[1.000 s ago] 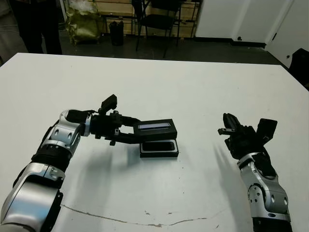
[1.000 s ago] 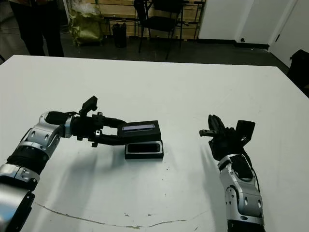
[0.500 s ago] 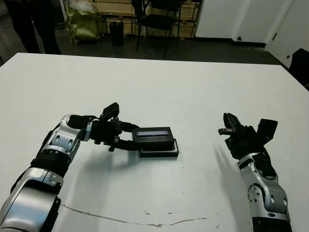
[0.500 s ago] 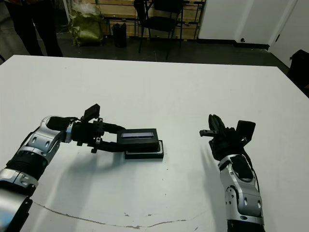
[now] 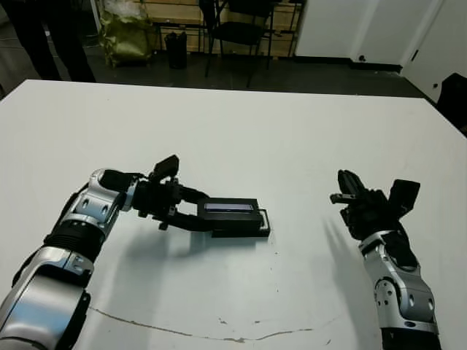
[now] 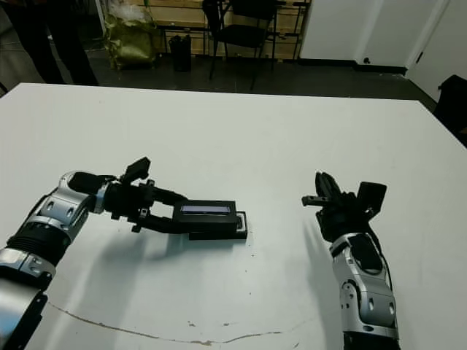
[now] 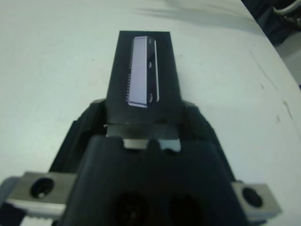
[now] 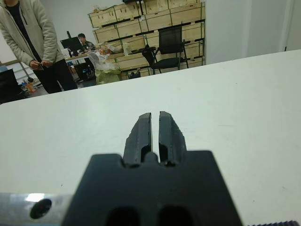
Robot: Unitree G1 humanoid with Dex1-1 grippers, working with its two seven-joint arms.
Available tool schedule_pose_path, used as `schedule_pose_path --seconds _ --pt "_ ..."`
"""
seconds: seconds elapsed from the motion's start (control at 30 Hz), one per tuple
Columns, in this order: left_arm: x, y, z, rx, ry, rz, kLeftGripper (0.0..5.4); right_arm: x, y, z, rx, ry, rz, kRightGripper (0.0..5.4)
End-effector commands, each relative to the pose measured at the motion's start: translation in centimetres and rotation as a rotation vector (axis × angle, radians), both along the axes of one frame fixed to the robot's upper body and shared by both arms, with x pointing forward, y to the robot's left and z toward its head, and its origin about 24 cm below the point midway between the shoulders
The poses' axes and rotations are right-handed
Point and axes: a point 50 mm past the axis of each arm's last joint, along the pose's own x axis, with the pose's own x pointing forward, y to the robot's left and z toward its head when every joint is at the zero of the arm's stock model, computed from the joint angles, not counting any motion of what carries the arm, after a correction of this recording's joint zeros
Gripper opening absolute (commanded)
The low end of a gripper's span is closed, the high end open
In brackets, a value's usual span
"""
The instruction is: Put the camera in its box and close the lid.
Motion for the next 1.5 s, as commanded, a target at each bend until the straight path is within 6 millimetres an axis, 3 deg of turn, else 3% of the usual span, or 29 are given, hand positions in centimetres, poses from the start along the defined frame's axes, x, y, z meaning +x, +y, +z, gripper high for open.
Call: schedule_pose_path --seconds 0.03,0.9,1.5 --pt "0.0 -0.1 -0.4 0.041 0.02 -0.01 2.57 -0.2 0.0 0.0 -0.016 0.021 -0.015 0.0" --pt "0.5 -1.6 -1.9 0.032 -0.014 0.052 2.57 -0.4 0.0 0.0 -0.009 0.027 -0.021 0.0" --pt "0.7 -1.4 -1.0 0.085 -0.025 -0.006 2.57 -0.4 0.0 0.1 0.004 0.03 -0.021 0.0"
